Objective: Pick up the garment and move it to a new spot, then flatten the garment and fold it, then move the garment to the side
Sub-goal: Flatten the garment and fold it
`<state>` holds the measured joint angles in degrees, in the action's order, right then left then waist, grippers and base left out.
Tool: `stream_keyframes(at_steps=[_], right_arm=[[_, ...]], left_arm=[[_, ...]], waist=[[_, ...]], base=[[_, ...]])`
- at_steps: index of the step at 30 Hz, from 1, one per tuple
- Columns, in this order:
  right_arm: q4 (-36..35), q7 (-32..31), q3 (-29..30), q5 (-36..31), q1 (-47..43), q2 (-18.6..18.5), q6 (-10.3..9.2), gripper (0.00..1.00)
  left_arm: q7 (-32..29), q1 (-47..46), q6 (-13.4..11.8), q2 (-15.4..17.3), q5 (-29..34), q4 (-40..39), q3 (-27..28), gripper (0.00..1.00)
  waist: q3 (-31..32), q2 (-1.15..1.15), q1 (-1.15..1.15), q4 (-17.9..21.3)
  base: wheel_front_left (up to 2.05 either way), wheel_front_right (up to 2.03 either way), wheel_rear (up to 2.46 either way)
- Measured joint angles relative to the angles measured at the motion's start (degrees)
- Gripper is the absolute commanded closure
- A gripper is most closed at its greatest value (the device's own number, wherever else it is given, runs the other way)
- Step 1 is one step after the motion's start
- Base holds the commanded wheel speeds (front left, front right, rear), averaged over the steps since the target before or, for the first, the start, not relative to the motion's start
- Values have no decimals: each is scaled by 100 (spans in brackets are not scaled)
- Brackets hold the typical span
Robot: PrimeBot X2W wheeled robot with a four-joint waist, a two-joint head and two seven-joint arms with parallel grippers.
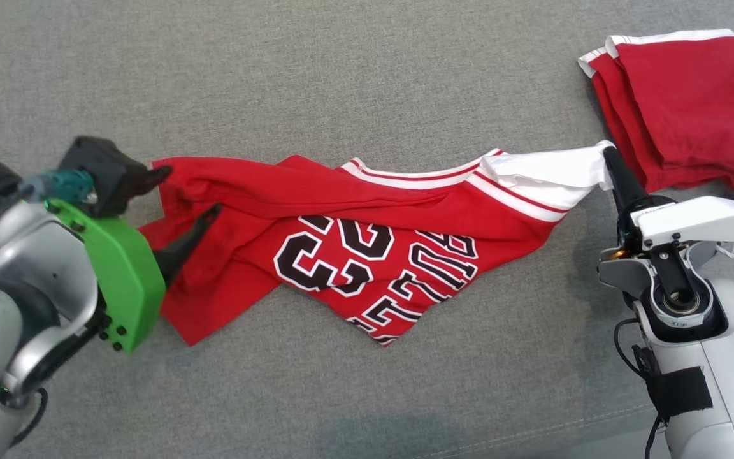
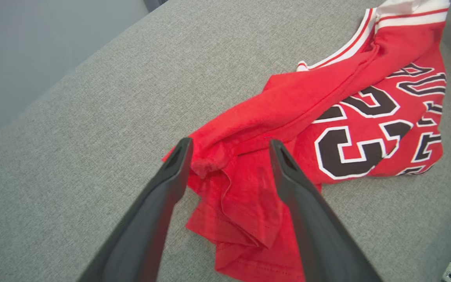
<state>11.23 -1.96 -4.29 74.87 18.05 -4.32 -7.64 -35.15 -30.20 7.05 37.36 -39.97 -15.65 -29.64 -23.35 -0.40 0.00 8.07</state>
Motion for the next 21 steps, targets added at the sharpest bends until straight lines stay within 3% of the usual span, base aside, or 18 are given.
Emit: stream_keyframes(at_steps=[4, 14, 21], right_arm=[[1, 42, 24, 42, -72, 34, 0, 100], [8, 42, -23, 137, -99, 70, 0, 100], [37, 42, -134, 143, -102, 85, 0, 100]], left_arm=[[474, 270, 0, -131, 505, 2, -199, 0], [1283, 381, 0, -36, 1819, 335, -715, 0], [1699, 339, 0, -42, 2252, 786, -812, 0]], waist=[[21, 0, 0, -89], [15, 0, 0, -135], [4, 0, 0, -17]], base=[[0, 0, 0], [0, 0, 0], [0, 0, 0]])
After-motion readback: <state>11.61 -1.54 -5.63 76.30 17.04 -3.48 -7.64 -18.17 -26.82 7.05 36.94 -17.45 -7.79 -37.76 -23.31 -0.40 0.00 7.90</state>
